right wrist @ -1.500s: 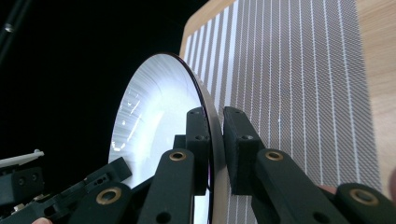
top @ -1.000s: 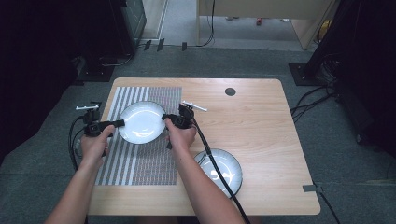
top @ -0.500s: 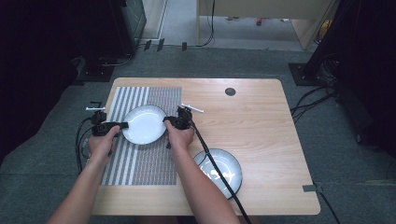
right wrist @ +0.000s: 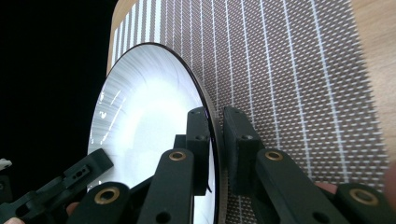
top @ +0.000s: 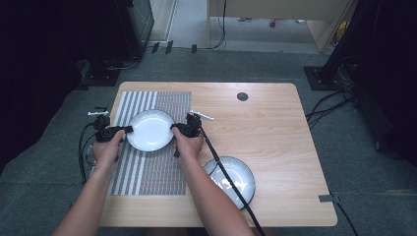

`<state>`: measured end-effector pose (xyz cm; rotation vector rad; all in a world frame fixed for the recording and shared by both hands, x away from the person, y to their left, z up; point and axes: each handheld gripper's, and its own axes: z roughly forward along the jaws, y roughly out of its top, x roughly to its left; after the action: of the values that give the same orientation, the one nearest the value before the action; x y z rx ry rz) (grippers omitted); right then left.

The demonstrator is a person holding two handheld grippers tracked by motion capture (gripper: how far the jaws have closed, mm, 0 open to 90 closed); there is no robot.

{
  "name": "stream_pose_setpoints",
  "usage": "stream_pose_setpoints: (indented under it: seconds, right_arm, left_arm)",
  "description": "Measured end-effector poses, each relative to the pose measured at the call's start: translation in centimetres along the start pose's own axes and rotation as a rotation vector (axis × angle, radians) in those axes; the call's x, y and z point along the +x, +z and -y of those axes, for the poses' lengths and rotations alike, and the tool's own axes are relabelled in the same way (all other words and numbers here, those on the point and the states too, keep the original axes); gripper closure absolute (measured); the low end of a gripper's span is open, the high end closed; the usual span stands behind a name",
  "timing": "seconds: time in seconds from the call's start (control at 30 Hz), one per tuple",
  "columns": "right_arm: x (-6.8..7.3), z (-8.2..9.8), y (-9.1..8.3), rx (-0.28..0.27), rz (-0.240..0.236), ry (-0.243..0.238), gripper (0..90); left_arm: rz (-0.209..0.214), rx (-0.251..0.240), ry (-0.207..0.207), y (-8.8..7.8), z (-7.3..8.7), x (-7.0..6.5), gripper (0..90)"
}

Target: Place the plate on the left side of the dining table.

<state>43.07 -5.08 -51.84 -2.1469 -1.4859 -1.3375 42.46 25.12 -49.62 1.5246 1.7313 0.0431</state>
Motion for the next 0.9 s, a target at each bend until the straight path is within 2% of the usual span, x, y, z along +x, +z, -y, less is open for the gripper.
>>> stream_pose_setpoints:
  seconds: [0.07,0.17,0.47,0.63,0.9]
  right_arm:
    - [0.01,0.14,0.14,0.006,-0.003,0.011,81.1]
    - [0.15,0.45,0.29,0.004,-0.008,0.0,79.8]
    - [0.1,0.37,0.32,0.015,-0.029,-0.004,78.4]
    - [0.25,0.34,0.06,0.004,0.002,-0.029,79.4]
    - [0.08,0.2,0.0,0.009,-0.012,-0.053,75.5]
  left_arm:
    - [-0.008,-0.001,-0.006,-0.02,-0.02,0.19,85.4]
    - [-0.017,0.004,-0.008,0.0,0.0,0.44,85.2]
    - [-0.029,0.007,0.012,0.06,0.11,0.38,84.2]
    - [-0.017,0.023,0.036,0.08,0.25,0.13,84.2]
    - [-0.006,0.022,0.028,0.23,0.24,0.09,82.5]
